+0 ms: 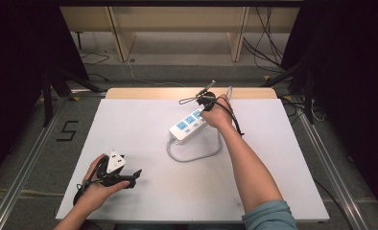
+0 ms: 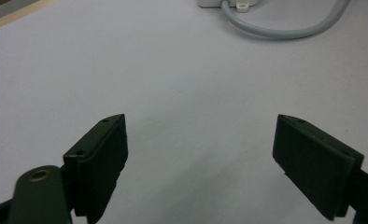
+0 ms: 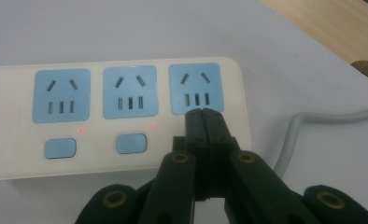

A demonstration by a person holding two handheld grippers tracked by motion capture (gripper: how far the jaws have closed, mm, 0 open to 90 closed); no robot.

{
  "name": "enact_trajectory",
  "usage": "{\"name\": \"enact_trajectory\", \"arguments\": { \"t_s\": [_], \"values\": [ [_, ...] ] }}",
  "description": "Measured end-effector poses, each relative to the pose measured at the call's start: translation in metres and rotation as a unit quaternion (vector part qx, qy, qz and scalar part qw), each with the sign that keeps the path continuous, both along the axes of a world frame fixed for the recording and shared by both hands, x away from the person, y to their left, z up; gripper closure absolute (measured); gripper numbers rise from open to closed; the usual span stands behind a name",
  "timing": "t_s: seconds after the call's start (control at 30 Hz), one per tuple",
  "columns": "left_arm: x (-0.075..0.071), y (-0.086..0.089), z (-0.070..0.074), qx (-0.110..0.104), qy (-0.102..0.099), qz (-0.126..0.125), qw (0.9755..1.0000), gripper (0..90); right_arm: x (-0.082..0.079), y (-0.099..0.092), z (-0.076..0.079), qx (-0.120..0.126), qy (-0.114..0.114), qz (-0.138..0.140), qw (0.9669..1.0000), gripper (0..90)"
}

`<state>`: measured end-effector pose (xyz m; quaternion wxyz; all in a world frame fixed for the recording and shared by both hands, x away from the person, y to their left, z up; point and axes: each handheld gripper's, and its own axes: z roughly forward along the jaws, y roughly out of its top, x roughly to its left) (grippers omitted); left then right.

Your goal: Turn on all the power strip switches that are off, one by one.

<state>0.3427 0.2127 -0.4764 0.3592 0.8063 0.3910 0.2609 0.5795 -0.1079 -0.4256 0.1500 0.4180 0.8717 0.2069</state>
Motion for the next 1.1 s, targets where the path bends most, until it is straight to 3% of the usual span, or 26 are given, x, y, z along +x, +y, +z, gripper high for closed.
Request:
{"name": "enact_trajectory", "arguments": {
  "t_s": [1.1],
  "values": [
    [-0.0001, 0.0002, 0.0, 0.0, 0.001, 0.001, 1.0, 18.1, 0.0041, 0.0028, -0.0093, -0.01, 0.003, -0.003, 0.9999, 90.0]
  ]
}}
